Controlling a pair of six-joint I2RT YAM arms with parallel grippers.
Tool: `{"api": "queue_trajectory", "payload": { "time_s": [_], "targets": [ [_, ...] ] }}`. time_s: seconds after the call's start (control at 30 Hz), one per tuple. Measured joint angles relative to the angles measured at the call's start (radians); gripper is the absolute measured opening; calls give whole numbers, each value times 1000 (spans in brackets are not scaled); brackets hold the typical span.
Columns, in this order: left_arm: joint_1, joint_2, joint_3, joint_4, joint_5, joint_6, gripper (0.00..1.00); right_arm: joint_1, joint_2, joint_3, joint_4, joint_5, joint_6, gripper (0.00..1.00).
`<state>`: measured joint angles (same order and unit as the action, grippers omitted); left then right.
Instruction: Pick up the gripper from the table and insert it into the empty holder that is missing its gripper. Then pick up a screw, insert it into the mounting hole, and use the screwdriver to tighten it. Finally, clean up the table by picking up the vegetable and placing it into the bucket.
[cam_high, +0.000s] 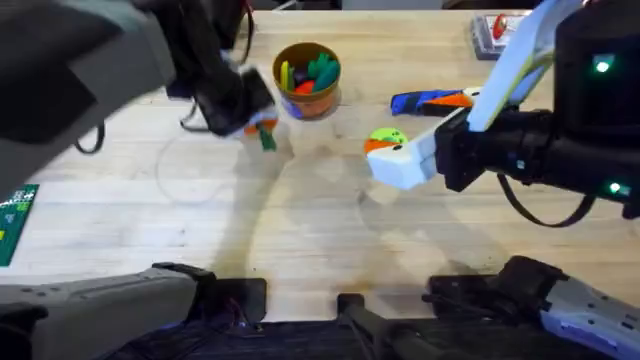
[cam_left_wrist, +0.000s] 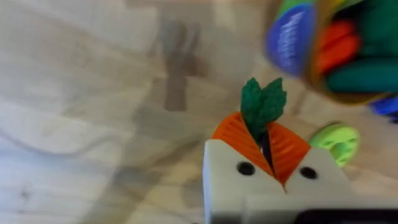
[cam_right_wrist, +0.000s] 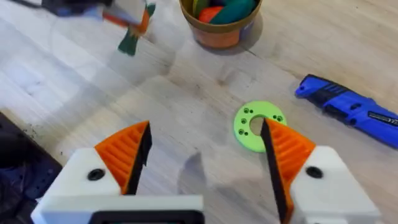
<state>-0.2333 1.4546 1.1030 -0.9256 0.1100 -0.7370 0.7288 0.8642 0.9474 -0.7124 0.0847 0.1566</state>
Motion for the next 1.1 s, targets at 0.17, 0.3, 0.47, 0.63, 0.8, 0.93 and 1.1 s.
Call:
{"api": "queue_trajectory", "payload": {
  "time_s": [0.17, 0.3, 0.47, 0.63, 0.8, 0.93, 1.1],
  "targets": [
    [0, -2, 96, 114, 20, 1, 17, 0, 0, 0, 0, 0, 0, 993],
    [-12, 2, 97, 240, 28, 1, 16, 0, 5, 0, 0, 0, 0, 993],
    [-44, 51, 97, 363, 31, 1, 16, 0, 40, 0, 0, 0, 0, 994],
    [-50, 121, 97, 434, 36, 1, 16, 0, 77, 0, 0, 0, 0, 994],
    [-50, 155, 97, 440, 36, 4, 476, 0, 92, 0, 1, 0, 0, 994],
    [-50, 154, 99, 450, 44, 3, 971, 0, 92, 0, 1, 0, 0, 994],
    [-46, 154, 101, 451, 54, 5, 985, 0, 92, 0, 2, 0, 0, 993]
  ]
}}
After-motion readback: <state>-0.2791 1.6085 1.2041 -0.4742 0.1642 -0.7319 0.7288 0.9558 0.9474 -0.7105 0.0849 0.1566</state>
